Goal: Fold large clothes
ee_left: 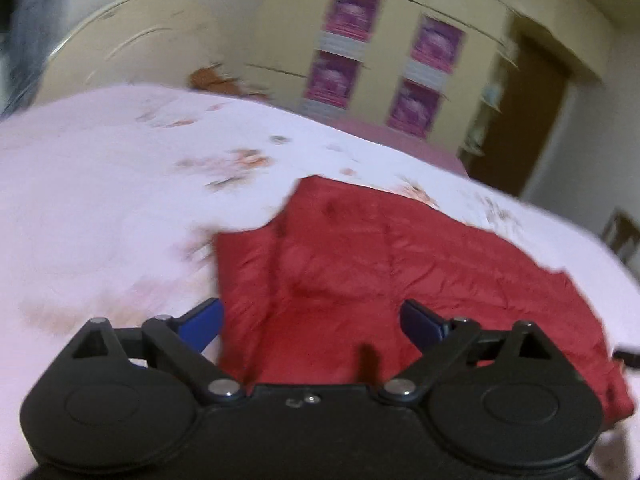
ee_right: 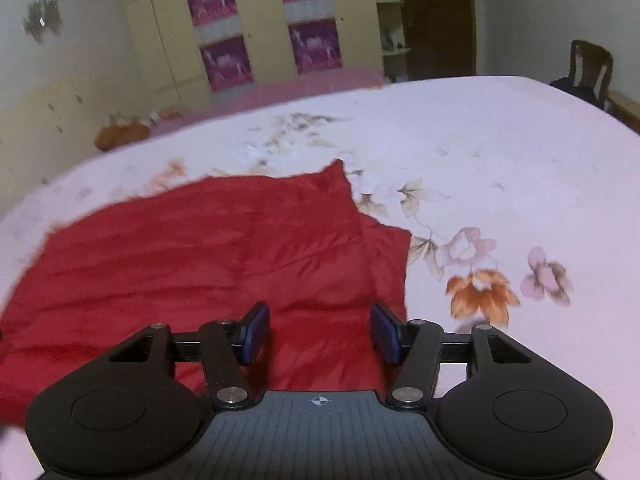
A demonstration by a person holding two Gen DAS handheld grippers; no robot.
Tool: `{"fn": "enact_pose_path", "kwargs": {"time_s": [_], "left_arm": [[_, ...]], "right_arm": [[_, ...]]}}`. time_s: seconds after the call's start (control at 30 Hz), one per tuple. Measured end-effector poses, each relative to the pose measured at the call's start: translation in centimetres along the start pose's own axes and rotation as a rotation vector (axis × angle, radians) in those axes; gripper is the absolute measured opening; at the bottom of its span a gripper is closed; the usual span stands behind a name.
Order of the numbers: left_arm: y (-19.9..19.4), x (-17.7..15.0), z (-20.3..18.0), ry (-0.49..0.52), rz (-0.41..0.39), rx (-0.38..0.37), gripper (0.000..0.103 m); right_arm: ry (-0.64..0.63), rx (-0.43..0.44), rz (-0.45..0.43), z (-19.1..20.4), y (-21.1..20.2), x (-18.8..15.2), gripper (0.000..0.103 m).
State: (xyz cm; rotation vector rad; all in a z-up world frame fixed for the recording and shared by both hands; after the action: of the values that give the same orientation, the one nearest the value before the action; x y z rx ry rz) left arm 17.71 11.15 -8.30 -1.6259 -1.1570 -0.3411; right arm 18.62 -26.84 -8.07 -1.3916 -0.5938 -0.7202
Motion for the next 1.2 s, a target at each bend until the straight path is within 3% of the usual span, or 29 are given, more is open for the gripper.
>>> {"fn": "enact_pose_path", "kwargs": {"time_s": [0.03, 0.07, 0.1, 0.13, 0.2, 0.27, 0.4, 0.5, 0.57, 0.63, 0.73, 0.77, 0.83, 0.87, 1.03, 1.1, 1.2], "left_arm": [[-0.9, -0.5, 1.1, -0.063, 0.01, 0.011, 0.089], [-1.9, -1.3, 2.3, -0.134, 0.026, 0.029, 0.088], [-2.6, -1.9, 3.3, -0.185, 0.041, 0.049, 0.083], [-3.0, -2.6, 3.9, -0.223, 0.054, 0.058, 0.081], [-3.4, -3.6, 5.3, -0.322, 0.086, 0.03, 0.079], [-2.5, -3.8, 6.1, -0.42, 0.113, -0.048, 0.078], [0.6, -2.6, 5.8, -0.531, 0.083, -0.186, 0.071], [3.5, -2.0, 5.1, -0.527, 0.067, -0.192, 0.067], [4.9, -2.0, 4.9, -0.527, 0.073, -0.196, 0.057], [5.7, -1.8, 4.7, -0.506, 0.094, -0.213, 0.034], [4.4, -1.0, 4.0, -0.458, 0.068, -0.231, 0.023], [3.2, -0.3, 3.0, -0.417, 0.039, -0.256, 0.023], [-0.1, 1.2, -0.8, -0.219, -0.042, -0.32, 0.023], [-0.8, 1.5, -2.4, -0.163, -0.046, -0.329, 0.023], [-0.7, 2.1, -5.4, -0.056, -0.043, -0.287, 0.022], [-0.5, 2.6, -5.5, -0.044, -0.033, -0.279, 0.022], [-0.9, 2.9, -5.4, -0.032, -0.026, -0.294, 0.022]], "right_arm": [[-0.018, 0.003, -0.004, 0.6, -0.6, -0.3, 0.056], [-0.03, 0.012, -0.006, 1.1, -1.3, -0.9, 0.048], [-0.029, 0.034, -0.006, 1.6, -1.8, -1.1, 0.036], [-0.018, 0.059, 0.0, 2.2, -1.8, -1.3, 0.016], [-0.001, 0.095, 0.004, 3.0, -1.6, -1.2, 0.013], [-0.009, 0.13, -0.002, 4.4, -1.1, -0.8, 0.013], [-0.055, 0.213, -0.012, 8.1, 0.8, 1.2, 0.013], [-0.092, 0.253, -0.015, 11.1, 2.6, 2.5, 0.013], [-0.108, 0.271, -0.001, 12.6, 4.2, 3.1, 0.013], [-0.118, 0.283, 0.033, 13.7, 5.8, 3.0, 0.013], [-0.117, 0.289, 0.079, 14.5, 7.8, 2.2, 0.013], [-0.122, 0.283, 0.099, 14.7, 8.6, 1.8, 0.013], [-0.123, 0.277, 0.132, 14.7, 9.4, 0.9, 0.012], [-0.109, 0.279, 0.138, 14.7, 9.9, 0.7, 0.012], [-0.055, 0.275, 0.15, 14.2, 9.8, 1.3, 0.012], [0.01, 0.29, 0.103, 12.8, 7.6, 2.2, 0.013], [0.002, 0.312, 0.09, 11.6, 4.5, 2.3, 0.013]]}}
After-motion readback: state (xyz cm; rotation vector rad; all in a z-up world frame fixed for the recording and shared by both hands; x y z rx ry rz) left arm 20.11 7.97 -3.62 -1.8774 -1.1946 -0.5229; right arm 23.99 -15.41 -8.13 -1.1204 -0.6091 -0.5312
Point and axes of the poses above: each gripper's, at about its wrist camera, not at the fingertips, and y roughly the way its jaws point, z to its left, x to its top, the point moved 1 cm from there along y, roughly the way its jaws point, and after that the axes turned 9 degrees about -y, right-handed, at the moved point
